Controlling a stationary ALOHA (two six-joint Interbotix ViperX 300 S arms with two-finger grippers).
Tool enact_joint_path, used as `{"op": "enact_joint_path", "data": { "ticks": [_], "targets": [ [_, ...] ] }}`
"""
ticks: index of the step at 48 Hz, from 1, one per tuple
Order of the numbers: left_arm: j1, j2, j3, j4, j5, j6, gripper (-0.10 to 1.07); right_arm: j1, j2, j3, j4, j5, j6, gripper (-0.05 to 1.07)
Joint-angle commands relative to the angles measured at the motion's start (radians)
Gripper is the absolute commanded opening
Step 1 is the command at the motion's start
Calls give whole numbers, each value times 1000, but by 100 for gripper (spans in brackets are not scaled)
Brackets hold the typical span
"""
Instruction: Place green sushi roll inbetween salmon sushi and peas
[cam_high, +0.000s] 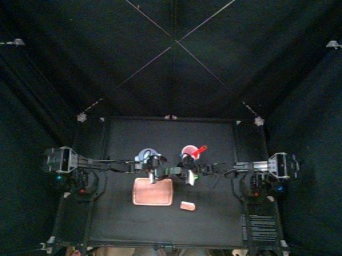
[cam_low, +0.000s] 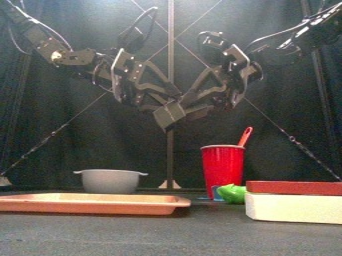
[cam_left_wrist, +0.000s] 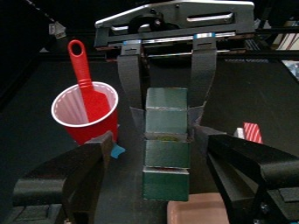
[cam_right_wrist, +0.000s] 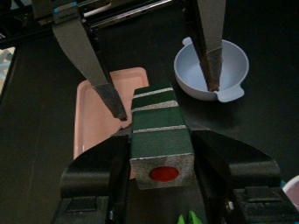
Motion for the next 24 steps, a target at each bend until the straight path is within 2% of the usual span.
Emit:
{"op": "enact_joint_path", "data": {
  "ticks": [1, 15, 24],
  "targets": [
    [2, -17, -5, -2, -9, 2, 103, 2, -21, -6, 2, -5, 2, 70],
    [3, -95, 64, -2, -12, 3, 103, 20, -77, 63, 34, 5, 6, 70],
    [3, -130, 101, 2, -12, 6, 103, 81, -126, 147, 107, 25, 6, 70]
  ]
}}
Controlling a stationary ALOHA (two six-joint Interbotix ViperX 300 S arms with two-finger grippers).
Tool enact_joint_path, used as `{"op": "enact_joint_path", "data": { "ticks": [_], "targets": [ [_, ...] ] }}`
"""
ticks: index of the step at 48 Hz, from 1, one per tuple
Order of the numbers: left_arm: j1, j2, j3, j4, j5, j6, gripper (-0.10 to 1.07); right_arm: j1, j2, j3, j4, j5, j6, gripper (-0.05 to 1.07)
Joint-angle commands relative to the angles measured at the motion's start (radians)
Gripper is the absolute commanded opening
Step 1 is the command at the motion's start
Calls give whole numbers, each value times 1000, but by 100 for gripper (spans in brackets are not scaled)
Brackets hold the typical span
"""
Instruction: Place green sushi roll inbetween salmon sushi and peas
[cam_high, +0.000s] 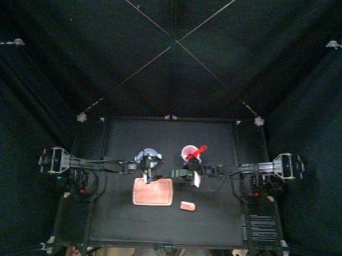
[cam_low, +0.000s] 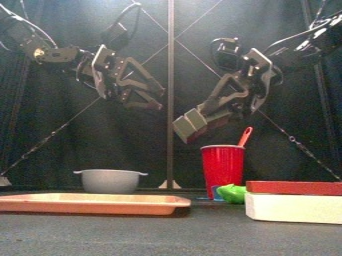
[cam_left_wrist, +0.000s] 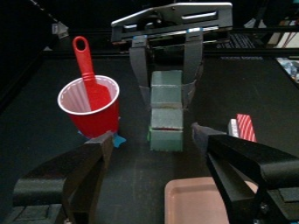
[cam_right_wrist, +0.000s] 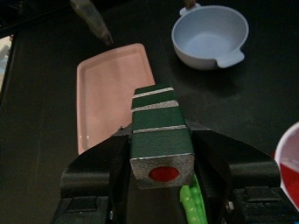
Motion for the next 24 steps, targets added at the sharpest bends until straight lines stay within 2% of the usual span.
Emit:
{"op": "enact_joint_path", "data": {
  "ticks": [1, 11, 24],
  "targets": [
    [3, -26, 2, 3, -11, 3, 103, 38, -52, 29, 41, 11, -2, 70],
    [5, -38, 17, 6, -11, 3, 103, 94, -72, 89, 118, 32, -3, 70],
    [17, -35, 26, 6, -11, 3, 103, 109, -35, 84, 121, 34, -5, 70]
  ]
}}
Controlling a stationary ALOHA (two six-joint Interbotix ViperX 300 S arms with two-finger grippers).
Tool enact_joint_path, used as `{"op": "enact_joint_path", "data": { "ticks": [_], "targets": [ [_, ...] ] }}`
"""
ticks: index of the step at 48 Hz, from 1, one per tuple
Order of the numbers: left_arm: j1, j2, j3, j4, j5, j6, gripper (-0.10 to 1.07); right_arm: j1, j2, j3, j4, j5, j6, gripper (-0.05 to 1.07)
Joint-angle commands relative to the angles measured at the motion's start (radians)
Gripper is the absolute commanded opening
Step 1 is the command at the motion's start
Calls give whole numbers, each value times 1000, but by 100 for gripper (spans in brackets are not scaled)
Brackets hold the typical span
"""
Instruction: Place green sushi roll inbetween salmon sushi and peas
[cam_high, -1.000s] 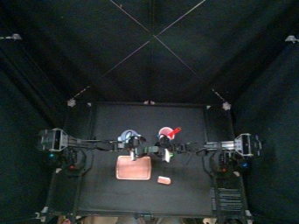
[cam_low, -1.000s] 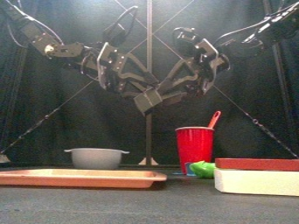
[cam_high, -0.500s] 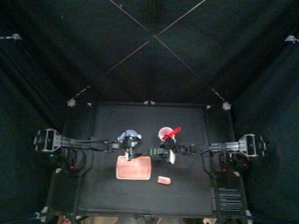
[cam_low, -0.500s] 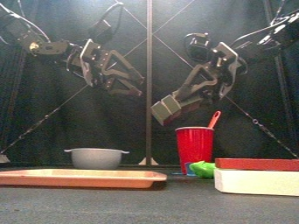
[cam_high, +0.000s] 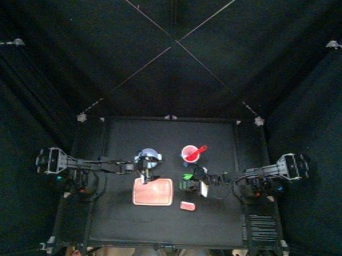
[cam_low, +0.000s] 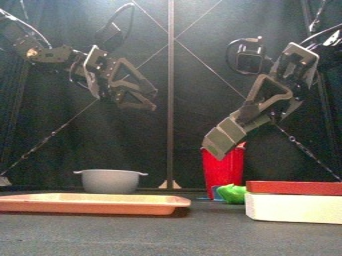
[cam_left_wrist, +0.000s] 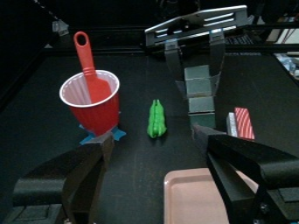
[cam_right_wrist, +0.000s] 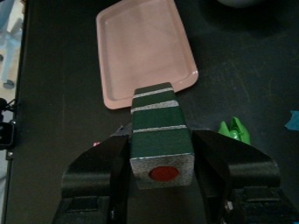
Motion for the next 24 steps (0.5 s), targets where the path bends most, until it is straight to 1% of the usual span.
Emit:
{"op": "enact_joint_path", "data": {
  "ticks": [1, 24],
  "targets": [
    [8, -8, -11, 2, -9, 2, 103, -2, 6, -17, 2, -3, -2, 70],
    [14, -6, -6, 3, -9, 2, 103, -5, 103, -35, 5, 8, 2, 70]
  ]
}}
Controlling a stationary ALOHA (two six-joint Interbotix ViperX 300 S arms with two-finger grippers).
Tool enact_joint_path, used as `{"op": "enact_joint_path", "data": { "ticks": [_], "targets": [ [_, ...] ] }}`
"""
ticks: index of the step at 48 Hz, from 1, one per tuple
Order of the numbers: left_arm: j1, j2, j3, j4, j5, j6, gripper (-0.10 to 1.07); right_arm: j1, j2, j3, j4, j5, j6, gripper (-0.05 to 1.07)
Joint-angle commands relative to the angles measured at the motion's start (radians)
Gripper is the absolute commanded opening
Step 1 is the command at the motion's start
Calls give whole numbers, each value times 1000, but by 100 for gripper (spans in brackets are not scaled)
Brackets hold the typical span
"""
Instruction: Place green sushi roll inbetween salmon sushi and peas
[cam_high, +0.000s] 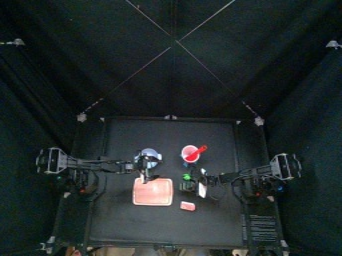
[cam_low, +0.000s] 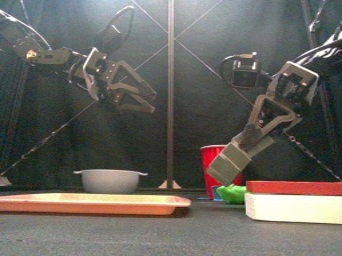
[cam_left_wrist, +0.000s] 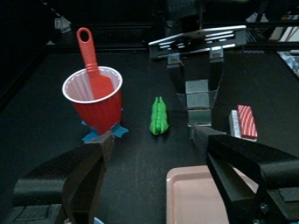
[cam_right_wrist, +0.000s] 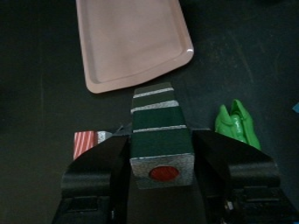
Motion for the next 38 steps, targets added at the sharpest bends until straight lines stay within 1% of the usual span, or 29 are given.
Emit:
{"op": "enact_joint_path", "data": {
  "ticks": [1, 12, 17, 21, 32, 38],
  "targets": [
    [6, -8, -11, 2, -9, 2, 103, -2, 5, -23, 3, 5, 0, 70],
    [9, -8, -11, 2, -9, 0, 103, -3, 32, -48, 3, 69, 2, 71],
    [8, -8, -9, 2, -9, 0, 103, -2, 35, -55, 3, 91, 2, 73],
    [9, -8, -9, 0, -9, 0, 103, -2, 35, -57, 3, 109, 2, 77],
    [11, -8, -9, 2, -9, 0, 103, 5, 35, -58, 20, 147, 2, 93],
    [12, -9, -9, 2, -9, 0, 103, 9, 35, -57, 21, 155, 2, 97]
  ]
}}
